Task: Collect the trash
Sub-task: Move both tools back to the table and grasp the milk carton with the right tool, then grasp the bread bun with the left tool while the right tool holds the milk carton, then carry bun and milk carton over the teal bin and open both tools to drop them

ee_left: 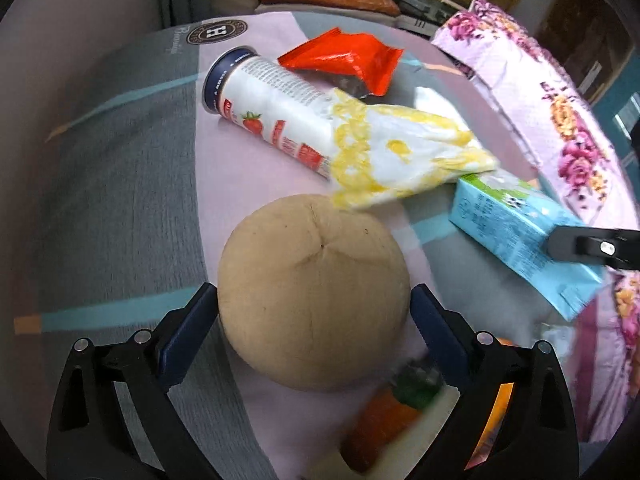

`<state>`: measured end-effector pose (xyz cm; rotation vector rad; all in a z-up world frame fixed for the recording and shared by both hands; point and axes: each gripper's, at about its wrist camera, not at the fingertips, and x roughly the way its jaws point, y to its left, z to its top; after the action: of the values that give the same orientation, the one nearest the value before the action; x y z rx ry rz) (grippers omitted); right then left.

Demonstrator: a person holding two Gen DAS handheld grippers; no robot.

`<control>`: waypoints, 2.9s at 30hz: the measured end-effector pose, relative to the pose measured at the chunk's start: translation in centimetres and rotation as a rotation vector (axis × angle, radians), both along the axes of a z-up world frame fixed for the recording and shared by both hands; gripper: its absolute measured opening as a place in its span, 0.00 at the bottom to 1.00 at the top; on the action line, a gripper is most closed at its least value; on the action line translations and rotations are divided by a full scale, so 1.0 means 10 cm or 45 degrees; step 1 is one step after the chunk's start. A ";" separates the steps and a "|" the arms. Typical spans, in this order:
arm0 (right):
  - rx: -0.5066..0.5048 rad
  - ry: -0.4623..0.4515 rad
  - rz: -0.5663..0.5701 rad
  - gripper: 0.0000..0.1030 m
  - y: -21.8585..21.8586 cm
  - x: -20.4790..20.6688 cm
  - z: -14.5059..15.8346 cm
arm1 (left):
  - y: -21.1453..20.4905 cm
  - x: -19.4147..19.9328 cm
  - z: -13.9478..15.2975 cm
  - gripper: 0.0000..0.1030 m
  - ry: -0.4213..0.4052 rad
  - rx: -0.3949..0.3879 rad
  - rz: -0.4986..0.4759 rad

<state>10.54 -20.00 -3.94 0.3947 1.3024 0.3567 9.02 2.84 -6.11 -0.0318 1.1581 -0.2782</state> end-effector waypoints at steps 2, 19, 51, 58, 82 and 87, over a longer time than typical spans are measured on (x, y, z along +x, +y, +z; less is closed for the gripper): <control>0.009 -0.002 -0.027 0.56 -0.09 -0.03 -0.01 | 0.01 -0.08 0.09 0.93 0.000 -0.036 -0.014; -0.019 0.016 -0.183 0.56 -0.72 -0.25 -0.20 | -0.39 0.18 0.37 0.93 -0.044 -0.195 -0.026; -0.015 -0.071 -0.210 0.54 -0.81 0.02 -0.31 | -0.60 0.16 0.28 0.10 -0.075 0.043 0.017; 0.093 -0.185 -0.261 0.54 -1.01 -0.07 0.01 | -0.81 0.06 0.55 0.10 -0.155 0.113 -0.031; 0.106 -0.271 -0.746 0.54 -2.90 -0.71 0.00 | -2.92 0.13 0.65 0.10 -0.162 0.079 -0.479; 0.110 -0.230 -0.782 0.54 -3.08 -0.71 -0.18 | -3.25 0.20 0.42 0.10 -0.117 0.133 -0.539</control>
<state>3.48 -50.77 -5.70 0.7895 0.9344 -0.0706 11.05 -29.61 -1.94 0.3182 1.0788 -0.5865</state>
